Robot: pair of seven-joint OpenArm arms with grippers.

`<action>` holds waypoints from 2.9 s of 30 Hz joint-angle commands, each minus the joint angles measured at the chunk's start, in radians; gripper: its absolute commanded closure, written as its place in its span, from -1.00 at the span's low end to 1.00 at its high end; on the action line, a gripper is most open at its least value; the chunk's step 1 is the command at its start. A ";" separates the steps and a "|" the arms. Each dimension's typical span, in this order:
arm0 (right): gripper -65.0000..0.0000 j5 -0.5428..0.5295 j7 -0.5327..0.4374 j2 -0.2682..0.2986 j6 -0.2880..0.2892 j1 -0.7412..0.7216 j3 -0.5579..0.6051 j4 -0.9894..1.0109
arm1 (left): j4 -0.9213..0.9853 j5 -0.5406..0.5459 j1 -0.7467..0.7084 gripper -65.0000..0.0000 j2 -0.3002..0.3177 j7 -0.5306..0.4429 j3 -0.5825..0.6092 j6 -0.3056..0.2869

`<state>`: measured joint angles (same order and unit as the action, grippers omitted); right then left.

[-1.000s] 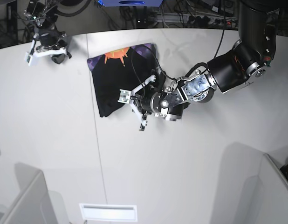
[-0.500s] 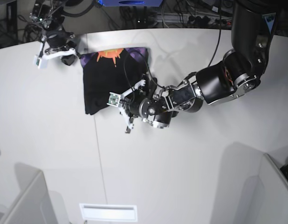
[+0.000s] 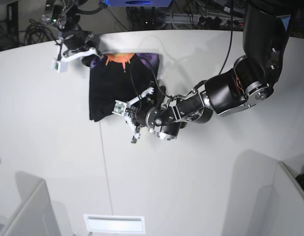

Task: Fold the T-shirt properly

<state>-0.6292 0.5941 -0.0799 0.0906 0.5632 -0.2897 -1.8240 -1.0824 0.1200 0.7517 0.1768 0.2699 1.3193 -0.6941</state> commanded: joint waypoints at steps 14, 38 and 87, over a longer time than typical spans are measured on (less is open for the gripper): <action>1.00 -0.016 -0.013 0.012 0.008 0.013 -0.010 -0.013 | -0.005 -0.007 0.058 0.38 0.000 0.025 -0.007 -0.004; 1.00 0.001 -0.013 0.013 0.008 0.025 -0.012 -0.015 | -0.226 -0.006 0.038 -0.71 -0.099 0.219 -0.535 -0.004; 1.00 0.383 -1.100 -0.018 0.248 0.446 -0.056 0.198 | -0.437 -0.133 -1.652 1.00 0.172 -0.823 -1.516 -0.004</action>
<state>-0.2378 -0.4751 -0.1032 0.3382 0.9924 -0.3401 -1.6119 -1.5074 -0.0231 -0.8818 0.3412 -0.5278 -0.1951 -0.6899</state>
